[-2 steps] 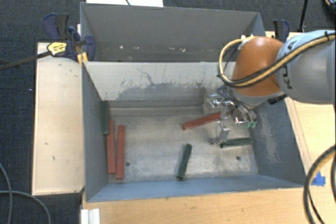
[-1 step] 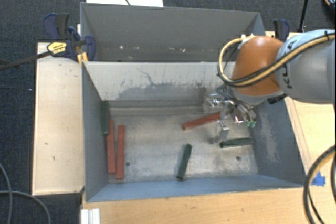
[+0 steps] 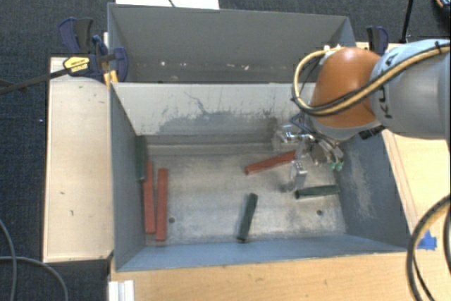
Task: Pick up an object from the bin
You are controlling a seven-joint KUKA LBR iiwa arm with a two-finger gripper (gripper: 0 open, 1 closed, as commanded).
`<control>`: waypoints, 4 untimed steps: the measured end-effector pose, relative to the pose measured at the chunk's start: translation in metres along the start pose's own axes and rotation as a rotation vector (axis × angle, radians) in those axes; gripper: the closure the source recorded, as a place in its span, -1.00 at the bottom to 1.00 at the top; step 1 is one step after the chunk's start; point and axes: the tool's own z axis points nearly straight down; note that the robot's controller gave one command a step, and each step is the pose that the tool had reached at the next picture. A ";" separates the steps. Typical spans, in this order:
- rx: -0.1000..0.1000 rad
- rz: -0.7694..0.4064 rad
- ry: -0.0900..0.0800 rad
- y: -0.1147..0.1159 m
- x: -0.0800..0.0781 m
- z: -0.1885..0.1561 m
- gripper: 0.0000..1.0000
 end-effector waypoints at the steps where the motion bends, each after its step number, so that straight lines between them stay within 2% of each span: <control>1: 0.000 0.004 -0.001 0.000 -0.002 -0.001 -1.00; 2: 0.000 0.006 -0.001 0.000 -0.001 -0.001 1.00; 3: 0.002 0.011 -0.002 -0.001 -0.005 -0.083 1.00; 4: 0.000 0.014 0.004 -0.001 -0.006 -0.085 1.00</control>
Offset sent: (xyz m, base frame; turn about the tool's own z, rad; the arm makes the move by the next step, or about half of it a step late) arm 0.0000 0.0000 0.0000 0.0000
